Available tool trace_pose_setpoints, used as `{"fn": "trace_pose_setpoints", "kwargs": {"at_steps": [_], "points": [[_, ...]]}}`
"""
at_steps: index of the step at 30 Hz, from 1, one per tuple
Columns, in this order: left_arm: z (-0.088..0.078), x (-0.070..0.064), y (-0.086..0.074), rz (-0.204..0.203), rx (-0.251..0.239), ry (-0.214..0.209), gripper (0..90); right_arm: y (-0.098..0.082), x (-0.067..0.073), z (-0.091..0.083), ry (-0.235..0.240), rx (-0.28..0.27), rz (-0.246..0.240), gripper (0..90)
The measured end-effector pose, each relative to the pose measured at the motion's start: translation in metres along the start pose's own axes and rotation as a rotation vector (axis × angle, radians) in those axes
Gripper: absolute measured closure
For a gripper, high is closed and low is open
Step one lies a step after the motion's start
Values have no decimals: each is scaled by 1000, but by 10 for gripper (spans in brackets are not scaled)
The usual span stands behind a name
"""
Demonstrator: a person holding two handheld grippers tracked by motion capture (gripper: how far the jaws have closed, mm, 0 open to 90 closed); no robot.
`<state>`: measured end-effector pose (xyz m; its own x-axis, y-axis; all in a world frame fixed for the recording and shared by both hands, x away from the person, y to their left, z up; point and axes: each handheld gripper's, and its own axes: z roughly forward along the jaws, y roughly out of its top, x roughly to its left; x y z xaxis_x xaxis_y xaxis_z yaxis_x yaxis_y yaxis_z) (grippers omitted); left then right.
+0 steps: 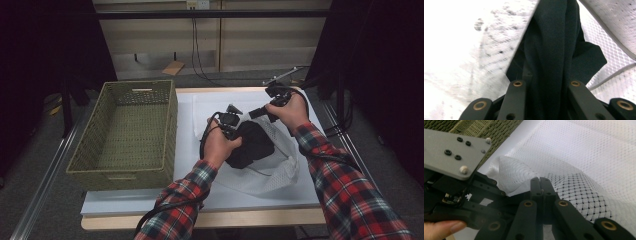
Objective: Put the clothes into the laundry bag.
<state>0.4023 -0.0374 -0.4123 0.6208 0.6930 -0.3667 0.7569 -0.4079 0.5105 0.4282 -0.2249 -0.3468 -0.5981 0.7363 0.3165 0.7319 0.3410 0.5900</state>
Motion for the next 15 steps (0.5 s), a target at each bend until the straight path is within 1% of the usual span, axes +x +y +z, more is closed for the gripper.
{"fn": "trace_pose_setpoints", "kwargs": {"at_steps": [1, 2, 5, 6, 8, 9, 10, 11, 12, 13, 14, 15], "points": [[0, 0, 0, -9, -12, 0, 783, 0, 0, 0, 7, -7, -8, 900], [0, 1, 1, 7, -5, 0, 782, 0, 0, -1, 4, -5, -2, 900], [1, 2, 2, 13, -16, 1, 782, 0, 0, -1, 3, -6, -5, 900], [3, 1, 2, -12, -37, 3, 782, 0, 0, -1, 6, -7, -5, 900], [2, 3, 3, 0, -31, 1, 781, 0, 0, -2, 4, -2, 4, 900], [3, 2, 3, -18, -49, 3, 782, 0, 1, -2, 7, -2, 7, 900], [3, 2, 3, -18, -45, 1, 781, 0, 1, -2, 7, -2, 6, 900], [3, 3, 2, 2, -31, 2, 781, 0, 1, -2, 7, -2, 6, 900], [5, 2, 2, -18, -38, -3, 780, 0, 1, -2, 7, -1, 4, 900], [5, 2, 2, -18, -38, -3, 779, 0, 1, -2, 7, -1, 4, 900], [5, 4, 2, -1, -20, -4, 778, 0, 0, -1, 6, -6, 0, 900], [7, 3, 1, -4, -23, -7, 774, 0, 0, -1, 7, -6, 2, 900]]}}
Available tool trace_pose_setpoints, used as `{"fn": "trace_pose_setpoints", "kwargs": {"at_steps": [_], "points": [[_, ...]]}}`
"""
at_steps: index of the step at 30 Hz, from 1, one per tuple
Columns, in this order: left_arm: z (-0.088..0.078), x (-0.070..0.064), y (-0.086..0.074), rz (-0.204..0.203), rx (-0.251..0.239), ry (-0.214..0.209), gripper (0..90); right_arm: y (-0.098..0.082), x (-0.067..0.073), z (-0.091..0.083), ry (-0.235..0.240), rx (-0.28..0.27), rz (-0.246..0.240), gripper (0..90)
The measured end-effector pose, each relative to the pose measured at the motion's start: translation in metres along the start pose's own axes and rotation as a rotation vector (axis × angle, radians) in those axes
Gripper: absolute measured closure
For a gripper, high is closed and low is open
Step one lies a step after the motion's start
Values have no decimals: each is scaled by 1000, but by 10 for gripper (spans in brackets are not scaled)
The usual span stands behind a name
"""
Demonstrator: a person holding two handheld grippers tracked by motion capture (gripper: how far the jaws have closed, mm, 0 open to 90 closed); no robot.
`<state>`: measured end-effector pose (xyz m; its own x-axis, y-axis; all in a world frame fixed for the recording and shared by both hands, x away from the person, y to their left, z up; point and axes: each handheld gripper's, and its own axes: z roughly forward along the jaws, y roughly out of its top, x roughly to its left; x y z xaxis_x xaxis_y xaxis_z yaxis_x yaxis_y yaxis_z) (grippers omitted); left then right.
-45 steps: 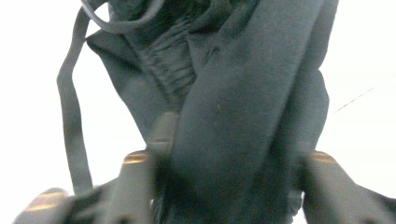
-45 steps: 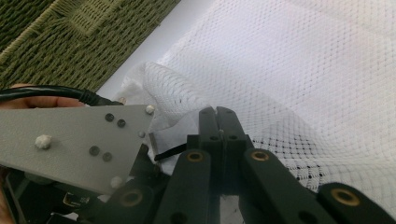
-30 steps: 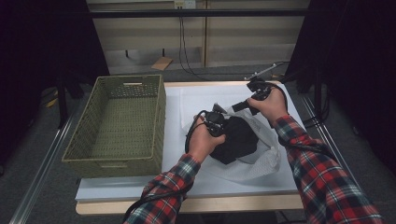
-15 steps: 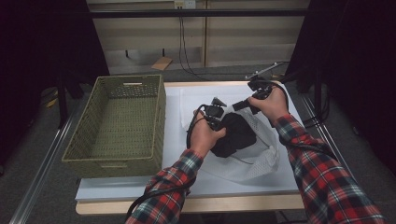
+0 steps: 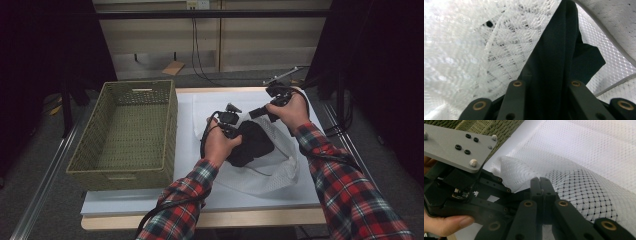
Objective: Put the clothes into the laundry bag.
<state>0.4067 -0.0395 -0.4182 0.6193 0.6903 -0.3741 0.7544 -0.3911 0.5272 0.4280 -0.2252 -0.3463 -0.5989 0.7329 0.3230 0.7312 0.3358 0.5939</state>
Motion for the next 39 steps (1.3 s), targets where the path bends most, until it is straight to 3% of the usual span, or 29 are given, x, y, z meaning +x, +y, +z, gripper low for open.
{"fn": "trace_pose_setpoints", "kwargs": {"at_steps": [5, 11, 13, 14, 17, 20, 21, 23, 27, 28, 32, 34, 39], "points": [[5, 1, -1, 24, 6, -6, 754, -1, 1, 0, -2, 9, 1, 900], [6, -2, 1, 22, -46, -2, 764, -1, 1, 0, -1, 7, 2, 900], [7, -2, 1, 22, -42, 0, 764, -1, 1, 0, -3, 9, 2, 900], [7, -1, 1, 40, -28, -2, 764, -1, 0, 0, -6, 10, 3, 900], [9, -2, 0, 21, -29, -6, 747, -2, 0, 1, -5, 8, 5, 900], [9, -2, -1, 18, -18, -15, 696, -3, 0, 2, -4, 12, 3, 900], [8, 0, -2, 41, -7, -19, 664, -3, 0, 2, -6, 15, 5, 900], [8, 1, -3, 17, -11, -19, 616, -3, 0, 2, -5, 13, 2, 900], [6, 5, -6, 42, 25, -30, 455, -3, 0, 3, -10, 16, 9, 900], [7, 4, -7, 23, 25, -34, 433, -4, -1, 3, -12, 16, 7, 900], [8, 5, -10, 54, 67, -50, 264, -5, -1, 5, -11, 21, 3, 900], [8, 3, -13, 52, 73, -44, 226, -4, -1, 5, -7, 24, -2, 900], [6, -1, -19, 90, 105, -28, 149, -4, -1, 6, -15, 24, 4, 900]]}}
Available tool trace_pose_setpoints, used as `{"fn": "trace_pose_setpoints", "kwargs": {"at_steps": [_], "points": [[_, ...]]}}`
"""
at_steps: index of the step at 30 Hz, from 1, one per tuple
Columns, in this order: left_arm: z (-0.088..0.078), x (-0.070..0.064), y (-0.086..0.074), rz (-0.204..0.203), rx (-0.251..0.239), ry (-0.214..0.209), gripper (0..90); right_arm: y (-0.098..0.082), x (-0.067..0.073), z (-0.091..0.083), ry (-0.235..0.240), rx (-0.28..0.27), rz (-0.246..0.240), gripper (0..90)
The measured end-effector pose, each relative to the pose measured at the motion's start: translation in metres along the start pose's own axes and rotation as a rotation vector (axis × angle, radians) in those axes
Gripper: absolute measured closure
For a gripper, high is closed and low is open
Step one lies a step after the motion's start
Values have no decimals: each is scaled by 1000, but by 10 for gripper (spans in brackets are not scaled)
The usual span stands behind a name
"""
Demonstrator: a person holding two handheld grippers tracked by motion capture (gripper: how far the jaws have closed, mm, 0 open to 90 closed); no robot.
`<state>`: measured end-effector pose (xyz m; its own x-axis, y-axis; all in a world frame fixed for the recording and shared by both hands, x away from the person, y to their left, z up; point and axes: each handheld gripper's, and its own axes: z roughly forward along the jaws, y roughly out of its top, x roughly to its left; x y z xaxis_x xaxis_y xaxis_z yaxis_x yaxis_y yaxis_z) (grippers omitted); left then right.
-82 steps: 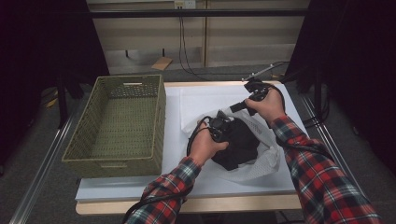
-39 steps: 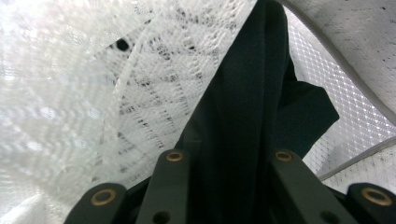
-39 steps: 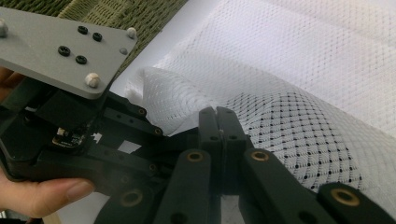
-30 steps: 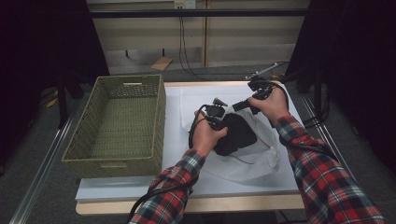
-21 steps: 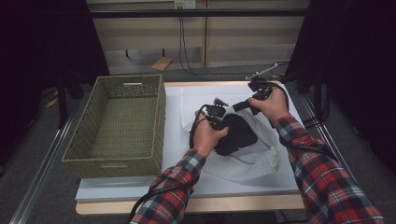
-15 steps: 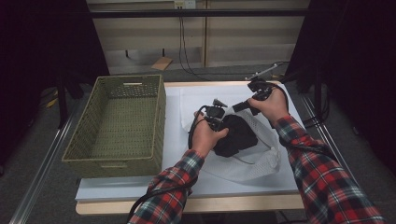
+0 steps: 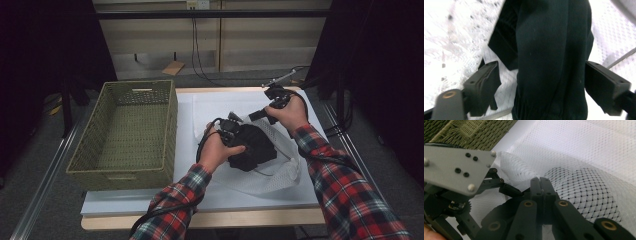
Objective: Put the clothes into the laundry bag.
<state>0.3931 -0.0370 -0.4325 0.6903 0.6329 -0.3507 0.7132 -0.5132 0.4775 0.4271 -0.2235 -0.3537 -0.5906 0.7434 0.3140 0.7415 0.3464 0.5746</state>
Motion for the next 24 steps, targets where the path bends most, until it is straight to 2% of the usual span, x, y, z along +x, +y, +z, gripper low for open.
{"fn": "trace_pose_setpoints", "kwargs": {"at_steps": [3, 7, 9, 11, 13, 15, 17, 20, 22, 24], "points": [[2, -3, -2, 4, 19, 10, 151, 0, 0, 0, 2, 2, 2, 900], [8, -4, -6, 6, 36, -3, 231, 0, -1, -1, 2, 0, -3, 900], [10, -4, -7, 2, 41, -18, 300, -1, -1, -1, -3, 3, -6, 900], [11, -5, -8, 4, 40, -11, 352, -1, -1, -1, -1, 3, 5, 900], [15, -5, -9, -10, 56, -28, 413, -1, -2, 0, 1, 3, -1, 900], [17, -7, -9, -41, 59, -57, 497, -1, -2, 0, 0, 3, -3, 900], [18, -8, -9, -32, 60, -59, 533, -1, -2, 1, 4, 3, -4, 900], [21, -11, -9, -57, 52, -73, 619, -2, -3, 1, 3, 5, 1, 900], [21, -12, -8, -63, 59, -66, 672, -2, -3, 0, 1, 9, 6, 900], [20, -11, -7, -48, 77, -66, 702, -3, -4, 0, -2, 7, 4, 900]]}}
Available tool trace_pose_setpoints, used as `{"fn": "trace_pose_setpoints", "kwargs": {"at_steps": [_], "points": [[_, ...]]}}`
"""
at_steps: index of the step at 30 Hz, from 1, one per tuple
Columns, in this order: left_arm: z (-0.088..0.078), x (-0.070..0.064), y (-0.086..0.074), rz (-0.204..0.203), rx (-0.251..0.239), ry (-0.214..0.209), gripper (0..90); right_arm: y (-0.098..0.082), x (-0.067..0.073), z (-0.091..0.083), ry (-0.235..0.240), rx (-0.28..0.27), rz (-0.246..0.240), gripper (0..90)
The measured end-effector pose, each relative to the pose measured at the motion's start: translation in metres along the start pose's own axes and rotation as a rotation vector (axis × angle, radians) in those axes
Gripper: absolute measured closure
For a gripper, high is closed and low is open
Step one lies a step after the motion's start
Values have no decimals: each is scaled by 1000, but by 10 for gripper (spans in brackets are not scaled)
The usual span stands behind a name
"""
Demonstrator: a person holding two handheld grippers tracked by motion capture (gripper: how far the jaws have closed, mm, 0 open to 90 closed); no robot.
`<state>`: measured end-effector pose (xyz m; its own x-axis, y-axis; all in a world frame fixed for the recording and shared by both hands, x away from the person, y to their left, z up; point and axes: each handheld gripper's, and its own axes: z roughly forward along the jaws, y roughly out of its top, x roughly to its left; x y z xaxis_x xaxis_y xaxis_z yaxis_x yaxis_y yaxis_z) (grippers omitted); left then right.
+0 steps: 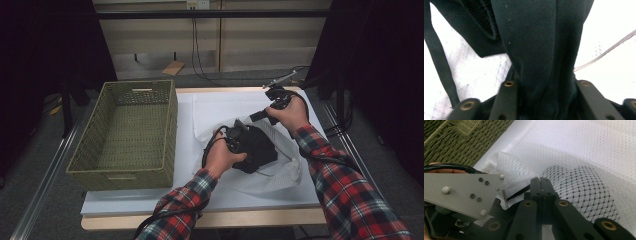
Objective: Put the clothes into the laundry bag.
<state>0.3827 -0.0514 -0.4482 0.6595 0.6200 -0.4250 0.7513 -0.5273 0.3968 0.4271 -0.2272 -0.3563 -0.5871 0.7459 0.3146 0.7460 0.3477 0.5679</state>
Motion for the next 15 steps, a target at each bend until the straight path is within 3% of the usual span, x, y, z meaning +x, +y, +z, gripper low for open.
{"fn": "trace_pose_setpoints", "kwargs": {"at_steps": [7, 9, 15], "points": [[-2, 0, 1, -8, -3, -5, 761, -1, -2, -1, 1, 3, 11, 900], [-3, 0, 1, -38, -22, -13, 768, -1, -2, 0, 1, 1, 11, 900], [-11, 2, 1, -30, -18, -2, 773, 1, -1, 1, -1, 7, 2, 900]]}}
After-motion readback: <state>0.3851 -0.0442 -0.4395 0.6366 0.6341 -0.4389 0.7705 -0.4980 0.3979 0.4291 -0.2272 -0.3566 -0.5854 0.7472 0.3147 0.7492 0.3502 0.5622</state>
